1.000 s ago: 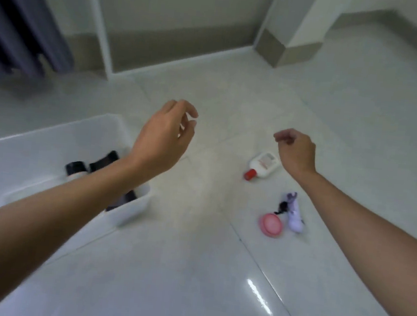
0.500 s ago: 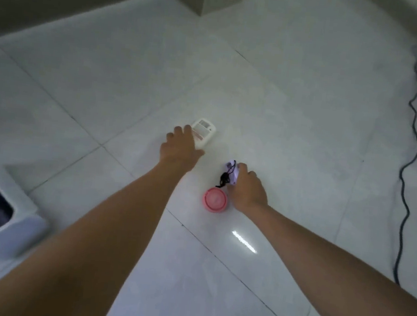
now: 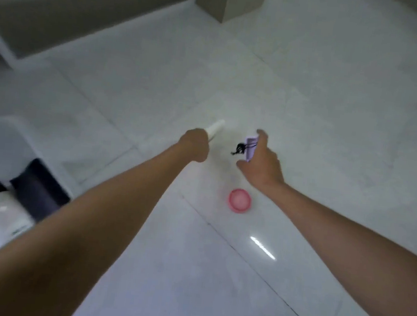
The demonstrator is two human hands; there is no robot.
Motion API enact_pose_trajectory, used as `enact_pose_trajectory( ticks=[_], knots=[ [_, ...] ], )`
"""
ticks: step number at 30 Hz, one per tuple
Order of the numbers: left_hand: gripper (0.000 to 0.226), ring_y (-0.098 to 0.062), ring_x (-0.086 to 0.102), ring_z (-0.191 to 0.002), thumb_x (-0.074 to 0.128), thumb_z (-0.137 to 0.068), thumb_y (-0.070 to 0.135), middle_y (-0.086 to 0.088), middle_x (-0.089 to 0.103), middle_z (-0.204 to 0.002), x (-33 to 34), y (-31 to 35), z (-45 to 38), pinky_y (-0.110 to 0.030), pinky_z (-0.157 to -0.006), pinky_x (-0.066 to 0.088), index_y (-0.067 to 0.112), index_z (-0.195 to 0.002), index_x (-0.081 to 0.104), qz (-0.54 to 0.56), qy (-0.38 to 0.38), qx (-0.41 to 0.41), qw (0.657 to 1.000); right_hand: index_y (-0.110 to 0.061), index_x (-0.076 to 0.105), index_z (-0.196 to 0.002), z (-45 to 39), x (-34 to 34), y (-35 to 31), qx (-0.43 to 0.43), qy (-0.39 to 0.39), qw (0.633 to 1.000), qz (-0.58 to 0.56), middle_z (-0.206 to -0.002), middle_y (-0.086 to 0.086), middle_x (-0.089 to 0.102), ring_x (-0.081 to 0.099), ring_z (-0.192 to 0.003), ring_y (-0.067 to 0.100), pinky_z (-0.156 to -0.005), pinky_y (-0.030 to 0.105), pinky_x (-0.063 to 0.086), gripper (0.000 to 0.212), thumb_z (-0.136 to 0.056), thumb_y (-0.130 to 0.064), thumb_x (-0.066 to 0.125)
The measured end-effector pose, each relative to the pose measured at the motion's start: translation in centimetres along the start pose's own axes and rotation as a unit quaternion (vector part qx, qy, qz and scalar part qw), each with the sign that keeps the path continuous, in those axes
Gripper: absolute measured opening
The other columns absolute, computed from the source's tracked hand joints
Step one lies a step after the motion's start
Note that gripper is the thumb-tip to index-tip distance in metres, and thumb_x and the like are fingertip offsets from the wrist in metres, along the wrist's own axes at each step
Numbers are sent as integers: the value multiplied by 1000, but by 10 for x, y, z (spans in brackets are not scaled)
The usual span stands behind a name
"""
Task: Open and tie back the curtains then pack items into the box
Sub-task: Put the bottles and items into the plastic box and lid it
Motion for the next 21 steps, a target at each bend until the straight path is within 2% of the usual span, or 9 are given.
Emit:
enact_pose_trajectory(
  ticks=[4, 7, 9, 11, 13, 14, 17, 19, 21],
  knots=[
    [33, -33, 55, -113, 42, -95, 7, -21, 54, -126, -89, -45, 82, -30, -87, 42, -6, -125, 46, 11, 32, 37, 999, -18, 42, -128, -6, -6, -105, -50, 60, 984, -158, -111, 11, 64, 62, -98, 31, -66, 23, 34, 57, -79, -22, 70],
    [31, -35, 59, -103, 36, -99, 14, -17, 59, -119, -153, -110, 173, -39, -87, 49, 4, -128, 42, 76, 100, -15, 992, -16, 46, -121, 12, -13, -199, -130, 58, 964, -224, -103, -2, 58, 59, -94, 21, -67, 22, 33, 54, -77, -30, 74],
    [31, -38, 60, -93, 37, -98, 13, -19, 61, -113, -178, -157, 237, -45, -80, 51, 11, -129, 39, 89, 132, -50, 986, -18, 47, -119, 34, -18, -250, -180, 44, 949, -254, -100, -5, 57, 55, -88, 16, -67, 21, 34, 57, -73, -32, 77],
    [26, -33, 60, -78, 41, -96, 12, -18, 65, -105, -185, -202, 301, -40, -69, 52, 16, -121, 45, 112, 131, -109, 979, -21, 47, -111, 60, -6, -289, -216, -3, 933, -289, -95, -5, 58, 55, -78, 16, -65, 23, 37, 55, -68, -32, 79],
    [19, -21, 53, -61, 44, -95, 13, -14, 68, -93, -173, -236, 349, -30, -56, 44, 16, -113, 50, 158, 105, -183, 964, -22, 44, -102, 90, 22, -318, -236, -83, 912, -325, -89, -1, 62, 57, -64, 19, -59, 30, 43, 53, -63, -32, 78],
    [18, -16, 52, -57, 46, -95, 15, -8, 69, -87, -163, -251, 366, -27, -55, 40, 17, -112, 52, 158, 90, -221, 958, -20, 42, -101, 105, 40, -328, -243, -124, 906, -325, -86, 1, 62, 58, -59, 20, -55, 33, 47, 53, -63, -30, 77],
    [23, -4, 52, -50, 56, -93, 22, 2, 67, -78, -125, -282, 396, -22, -50, 37, 18, -115, 50, 163, 52, -291, 941, -15, 38, -105, 148, 91, -341, -249, -221, 899, -284, -88, 3, 60, 64, -62, 23, -55, 40, 58, 52, -72, -22, 77],
    [30, -8, 50, -49, 60, -91, 26, -4, 71, -82, -107, -293, 401, -20, -48, 36, 19, -118, 49, 188, 29, -307, 932, -12, 38, -105, 169, 114, -343, -244, -274, 895, -255, -90, 4, 59, 66, -65, 24, -53, 38, 60, 46, -76, -18, 73],
    [37, -15, 56, -62, 63, -88, 32, -7, 73, -88, -95, -299, 397, -26, -59, 41, 20, -121, 49, 164, -6, -312, 936, -9, 42, -102, 178, 131, -343, -249, -307, 892, -218, -90, 3, 59, 69, -70, 27, -56, 39, 61, 36, -79, -17, 67]
  ],
)
Point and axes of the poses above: each hand's wrist, its own z-axis away from the middle knuckle, its own x-axis out of the palm, y = z × x, the point moved 2 cm from there along -z, towards the middle knuckle
